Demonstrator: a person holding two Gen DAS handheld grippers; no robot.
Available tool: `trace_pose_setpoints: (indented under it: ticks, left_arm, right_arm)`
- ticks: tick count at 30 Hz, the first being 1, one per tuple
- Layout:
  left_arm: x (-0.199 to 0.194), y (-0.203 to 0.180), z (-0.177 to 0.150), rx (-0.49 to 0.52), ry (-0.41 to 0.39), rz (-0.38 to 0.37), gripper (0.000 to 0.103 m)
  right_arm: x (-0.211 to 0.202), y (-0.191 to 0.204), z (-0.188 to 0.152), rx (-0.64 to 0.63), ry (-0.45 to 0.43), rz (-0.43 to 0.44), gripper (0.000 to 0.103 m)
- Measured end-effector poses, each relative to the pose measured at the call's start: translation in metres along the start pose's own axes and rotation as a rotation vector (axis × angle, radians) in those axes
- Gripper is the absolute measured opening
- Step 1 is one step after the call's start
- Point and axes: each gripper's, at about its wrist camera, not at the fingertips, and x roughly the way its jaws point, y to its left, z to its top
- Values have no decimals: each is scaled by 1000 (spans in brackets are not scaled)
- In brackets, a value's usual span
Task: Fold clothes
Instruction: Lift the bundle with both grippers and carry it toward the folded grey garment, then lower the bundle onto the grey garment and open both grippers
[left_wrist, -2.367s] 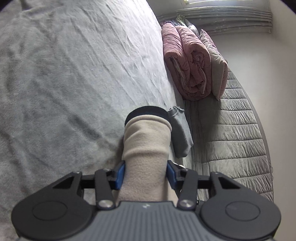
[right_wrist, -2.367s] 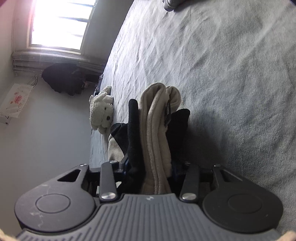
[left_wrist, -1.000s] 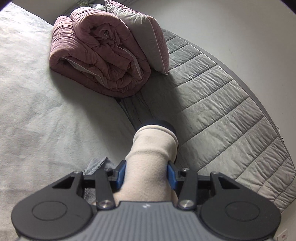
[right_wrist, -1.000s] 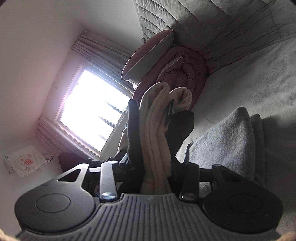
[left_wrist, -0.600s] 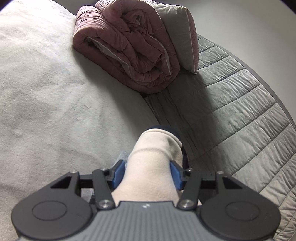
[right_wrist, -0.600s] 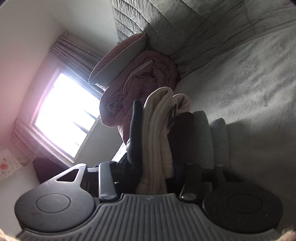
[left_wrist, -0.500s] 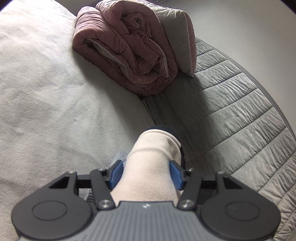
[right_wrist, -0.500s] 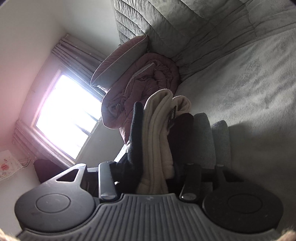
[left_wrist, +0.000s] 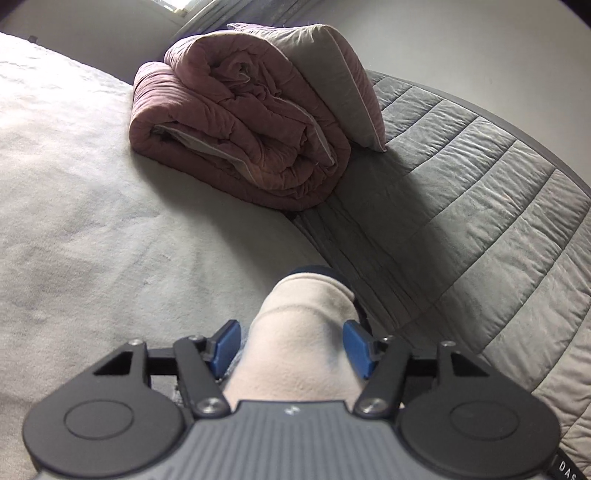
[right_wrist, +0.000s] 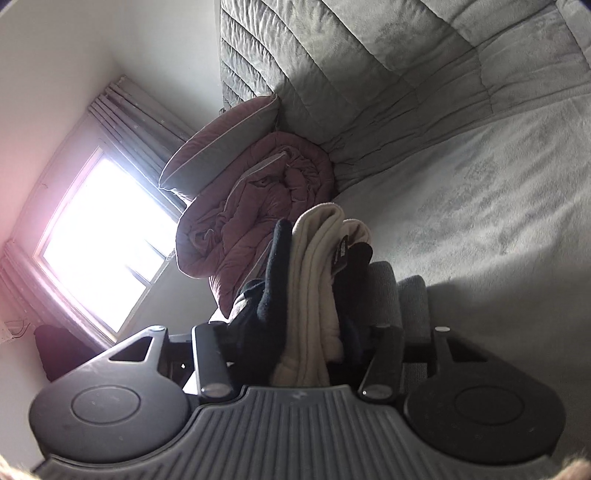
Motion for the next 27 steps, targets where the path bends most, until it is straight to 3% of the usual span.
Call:
trace_pose_setpoints:
  ticks: [4,6,7,10,13,16,19,21,23,24,25,27]
  left_arm:
    - [-17,-23,8,118,-105,-15,63]
    - [-14,-31,7,162,-81,-49,57]
    - [-10,-34,4,185,-56,-59,46]
    - [7,-37,-9,250,-5,-26,38]
    - [19,-35,-20,298,14,12,36]
    - [28,-32,-22,331,49,33,23]
    - [26,-38,-19,345,70,49,23]
    - [18,-42,-15,339,73,41,27]
    - [6,-47,-14,350,66,34,38]
    - [0,-49,-13,350,63,35,41]
    - [-6,-50,-13,340,63,35,48]
    - [-20,-52,-14,312,60,51,52]
  right_arm:
    - [-22,15,9,-108,-129,29,58]
    - [-21,25,5,-183,-135,43,37]
    - [-20,30,3,-221,-138,50,16]
    - [-6,34,-10,-309,-94,-4,11]
    - [15,23,-20,-361,-10,-135,0]
    - [26,7,-20,-331,57,-203,0]
    - [24,9,-22,-338,56,-209,0]
    - [19,11,-19,-315,47,-182,0]
    - [11,10,-12,-268,37,-133,2]
    - [7,10,-9,-252,31,-114,5]
    - [4,10,-6,-239,25,-97,16]
    - [0,11,-3,-221,23,-80,18]
